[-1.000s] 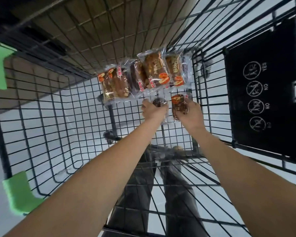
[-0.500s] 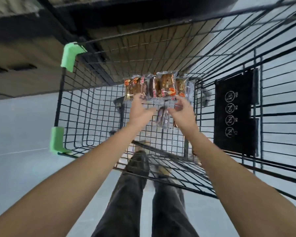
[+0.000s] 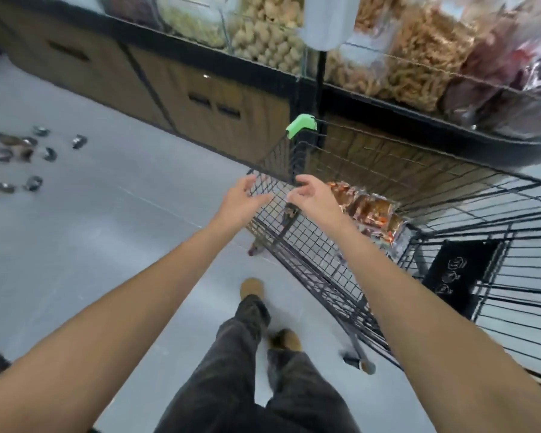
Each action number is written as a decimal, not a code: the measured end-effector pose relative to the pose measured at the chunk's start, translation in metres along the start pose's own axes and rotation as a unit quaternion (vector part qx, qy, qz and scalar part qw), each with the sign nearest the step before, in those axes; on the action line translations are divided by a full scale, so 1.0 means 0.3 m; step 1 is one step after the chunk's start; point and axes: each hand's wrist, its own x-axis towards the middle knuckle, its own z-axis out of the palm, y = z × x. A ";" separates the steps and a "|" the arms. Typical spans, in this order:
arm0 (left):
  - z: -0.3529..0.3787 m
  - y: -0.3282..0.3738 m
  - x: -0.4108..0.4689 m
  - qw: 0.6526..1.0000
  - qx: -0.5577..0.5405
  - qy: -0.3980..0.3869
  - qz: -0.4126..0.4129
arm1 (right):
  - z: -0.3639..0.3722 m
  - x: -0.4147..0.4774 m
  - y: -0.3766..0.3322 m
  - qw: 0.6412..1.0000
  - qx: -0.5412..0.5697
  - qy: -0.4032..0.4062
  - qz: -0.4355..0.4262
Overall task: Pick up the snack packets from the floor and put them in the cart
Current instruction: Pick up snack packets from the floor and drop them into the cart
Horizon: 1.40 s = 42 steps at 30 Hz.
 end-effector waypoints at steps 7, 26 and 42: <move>-0.431 -0.178 -0.148 0.988 -0.043 0.135 -0.065 | 0.383 0.051 -0.276 0.975 -0.132 -0.167 -0.058; -1.653 -0.884 -0.297 0.898 -0.195 0.359 -0.165 | 1.807 0.157 -0.825 0.888 -0.257 -0.340 -0.172; -2.494 -1.214 0.026 0.866 -0.202 0.408 -0.208 | 2.722 0.559 -1.236 0.875 -0.225 -0.385 -0.189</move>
